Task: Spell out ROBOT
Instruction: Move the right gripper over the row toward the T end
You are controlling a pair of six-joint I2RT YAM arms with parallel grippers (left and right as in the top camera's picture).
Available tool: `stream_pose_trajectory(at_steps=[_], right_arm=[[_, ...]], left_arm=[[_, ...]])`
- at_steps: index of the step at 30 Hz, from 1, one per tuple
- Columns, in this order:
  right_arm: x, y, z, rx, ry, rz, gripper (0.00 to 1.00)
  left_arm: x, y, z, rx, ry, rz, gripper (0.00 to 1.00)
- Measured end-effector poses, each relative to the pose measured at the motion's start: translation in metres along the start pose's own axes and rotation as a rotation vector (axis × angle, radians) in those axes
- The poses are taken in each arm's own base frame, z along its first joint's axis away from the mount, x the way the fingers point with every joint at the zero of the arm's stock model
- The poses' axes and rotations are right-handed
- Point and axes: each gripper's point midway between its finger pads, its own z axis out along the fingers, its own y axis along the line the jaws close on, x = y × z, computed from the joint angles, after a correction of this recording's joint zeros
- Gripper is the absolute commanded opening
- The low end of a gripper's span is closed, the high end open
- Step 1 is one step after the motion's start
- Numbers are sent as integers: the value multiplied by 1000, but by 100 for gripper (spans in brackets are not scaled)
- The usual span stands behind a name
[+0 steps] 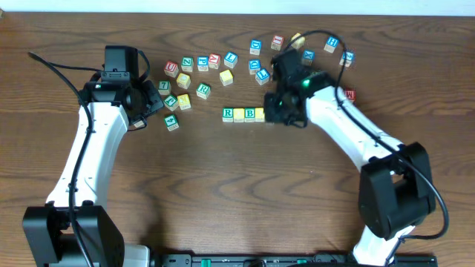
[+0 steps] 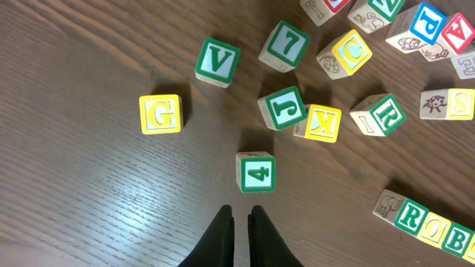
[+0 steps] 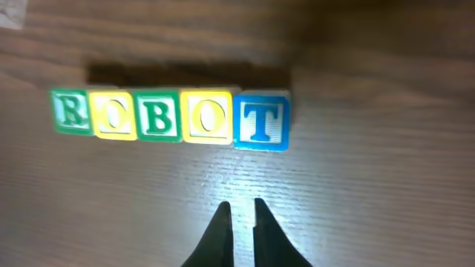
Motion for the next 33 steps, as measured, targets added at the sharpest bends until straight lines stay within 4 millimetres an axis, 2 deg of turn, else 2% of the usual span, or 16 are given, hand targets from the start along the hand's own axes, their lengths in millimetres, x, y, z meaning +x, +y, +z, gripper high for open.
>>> stream_pose_trajectory(at_steps=[4, 13, 33], right_arm=[[13, -1, 15, 6, 16, -2, 5], [16, -10, 28, 40, -13, 12, 3], [12, -13, 33, 54, -56, 15, 1]], left_arm=[[0, 0, 0, 0, 0, 0, 9], [0, 0, 0, 0, -1, 0, 9], [0, 0, 0, 1, -1, 0, 9]])
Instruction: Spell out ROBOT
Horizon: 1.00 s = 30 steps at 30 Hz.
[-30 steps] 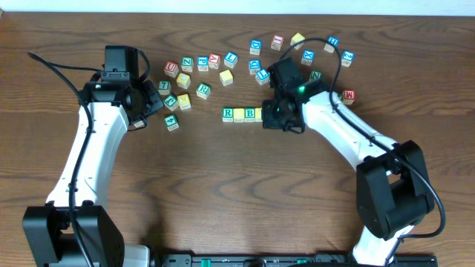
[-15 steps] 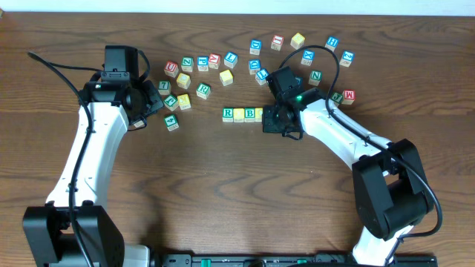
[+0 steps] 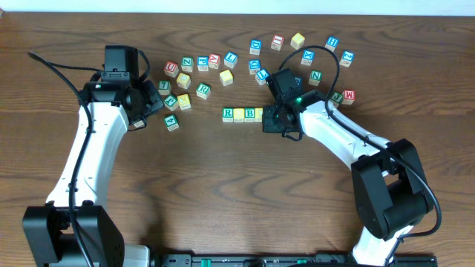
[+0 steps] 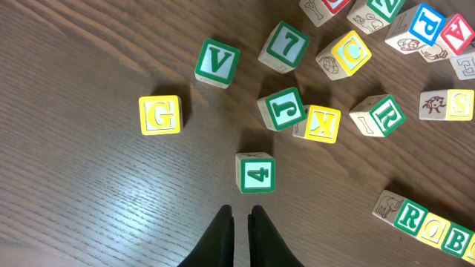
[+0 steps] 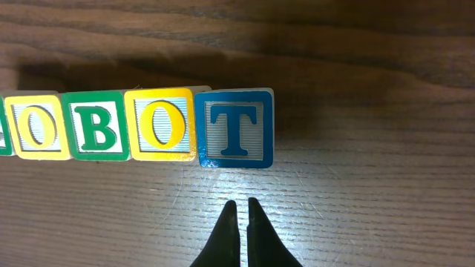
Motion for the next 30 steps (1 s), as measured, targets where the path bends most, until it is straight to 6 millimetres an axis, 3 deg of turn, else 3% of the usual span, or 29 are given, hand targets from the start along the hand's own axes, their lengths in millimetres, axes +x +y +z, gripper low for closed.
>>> stream_pose_trajectory(at_steps=[30], right_arm=[[-1, 2, 12, -9, -1, 0, 1]], left_arm=[[0, 0, 0, 0, 0, 0, 9]])
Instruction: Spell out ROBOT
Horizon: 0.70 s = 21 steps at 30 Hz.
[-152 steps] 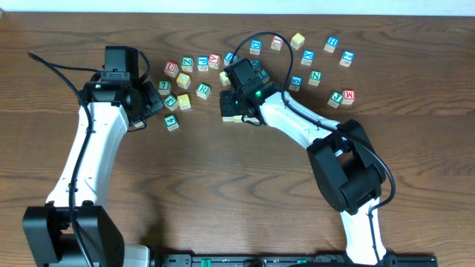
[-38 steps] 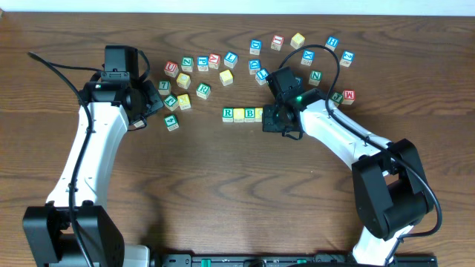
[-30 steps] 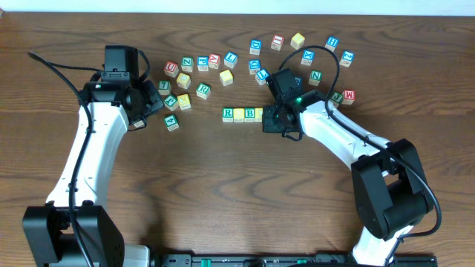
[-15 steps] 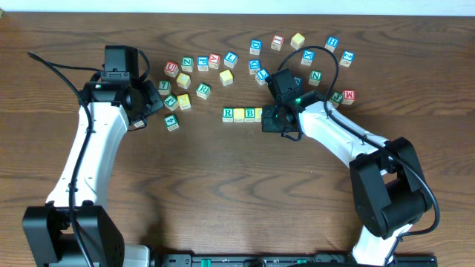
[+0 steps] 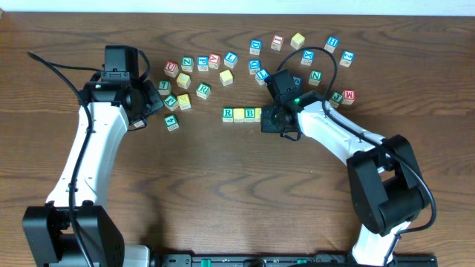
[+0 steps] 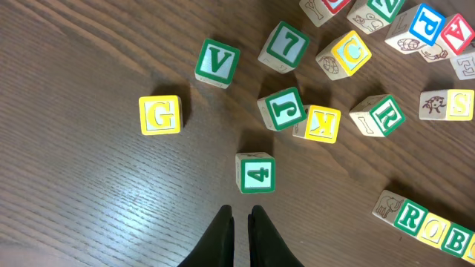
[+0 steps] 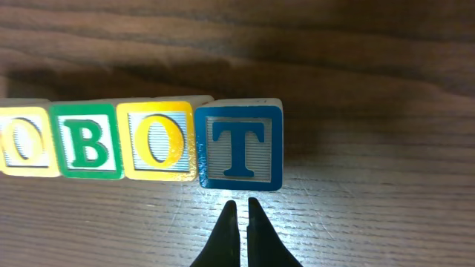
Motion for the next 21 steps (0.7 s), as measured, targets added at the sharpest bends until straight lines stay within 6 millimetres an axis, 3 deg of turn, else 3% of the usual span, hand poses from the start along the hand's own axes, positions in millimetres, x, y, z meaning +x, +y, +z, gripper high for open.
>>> stream_pose_trajectory(at_steps=[21], right_arm=[[1, 2, 4, -12, 7, 1, 1]], left_arm=[[0, 0, 0, 0, 0, -8, 9]])
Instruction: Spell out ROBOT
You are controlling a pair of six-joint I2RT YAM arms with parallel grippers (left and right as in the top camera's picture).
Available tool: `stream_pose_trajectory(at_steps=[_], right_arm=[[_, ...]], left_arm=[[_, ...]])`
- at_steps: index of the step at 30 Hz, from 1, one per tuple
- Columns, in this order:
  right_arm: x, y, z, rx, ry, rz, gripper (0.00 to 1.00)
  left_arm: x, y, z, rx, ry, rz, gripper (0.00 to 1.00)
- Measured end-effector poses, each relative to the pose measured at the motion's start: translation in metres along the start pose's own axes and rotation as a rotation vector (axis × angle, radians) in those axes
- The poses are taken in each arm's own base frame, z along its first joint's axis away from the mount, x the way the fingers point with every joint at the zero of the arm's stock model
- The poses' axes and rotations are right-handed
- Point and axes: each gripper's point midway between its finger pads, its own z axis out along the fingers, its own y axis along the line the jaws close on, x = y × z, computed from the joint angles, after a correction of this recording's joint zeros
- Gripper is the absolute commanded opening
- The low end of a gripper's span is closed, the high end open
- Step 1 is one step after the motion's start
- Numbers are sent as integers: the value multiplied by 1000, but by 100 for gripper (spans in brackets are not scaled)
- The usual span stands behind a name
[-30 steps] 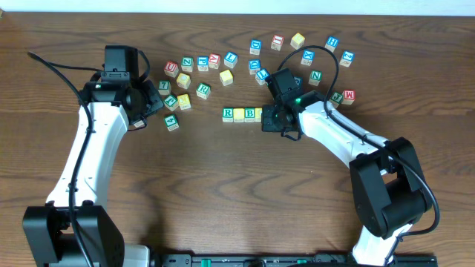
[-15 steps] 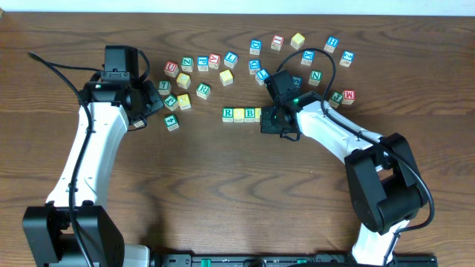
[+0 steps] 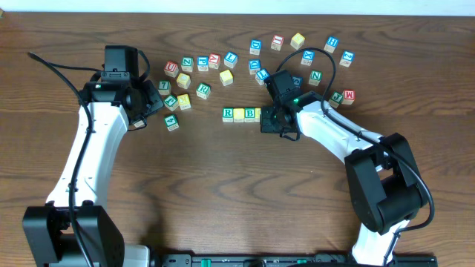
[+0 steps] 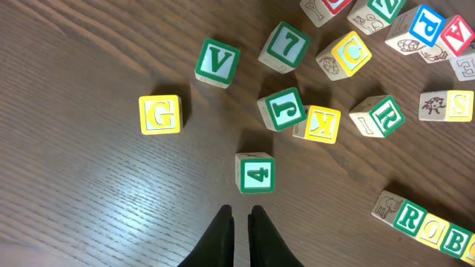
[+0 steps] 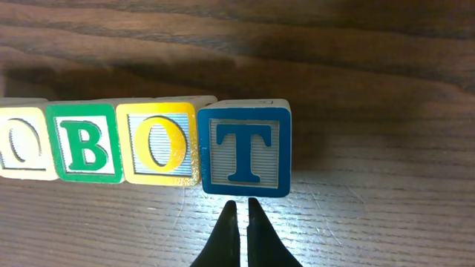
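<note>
A row of letter blocks lies mid-table. The right wrist view shows a yellow O (image 5: pixel 22 144), green B (image 5: pixel 87 143), yellow O (image 5: pixel 158 143) and blue T (image 5: pixel 246 150) side by side. Overhead, the green R (image 3: pixel 228 114) and green B (image 3: pixel 250 114) show; the rest sits under my right arm. My right gripper (image 5: pixel 241 203) is shut and empty, its tips just short of the T's near edge. My left gripper (image 4: pixel 240 211) is shut and empty, just below a green 4 block (image 4: pixel 255 173).
Loose blocks lie scattered: yellow G (image 4: pixel 159 114), green V (image 4: pixel 217 62), 7 (image 4: pixel 284 46), J (image 4: pixel 283 108), K (image 4: pixel 322 124) and a spare R (image 4: pixel 383 115) near the left arm. Several more blocks (image 3: pixel 308 55) lie behind the row. The table's far edge (image 3: pixel 237 12) runs behind them.
My right gripper has moved slightly closer to the T block, which looks larger in its view. The left arm has not moved.
The five blocks R, O, B, O, T stood in a row with my shut right gripper well back from them. The gripper then came nearer to the T end at each moment, and now its tips sit just before the T. The left arm stayed still.
</note>
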Motion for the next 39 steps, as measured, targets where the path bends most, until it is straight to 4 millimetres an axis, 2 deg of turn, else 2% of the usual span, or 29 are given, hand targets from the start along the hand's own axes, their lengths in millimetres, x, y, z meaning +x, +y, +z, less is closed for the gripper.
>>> stream_pose_trajectory(at_steps=[30, 39], right_arm=[[-11, -4, -1, -8, -31, 16, 1], [-2, -10, -4, 11, 4, 18, 1]], left_arm=[[0, 0, 0, 0, 0, 0, 9], [0, 0, 0, 0, -1, 0, 9]])
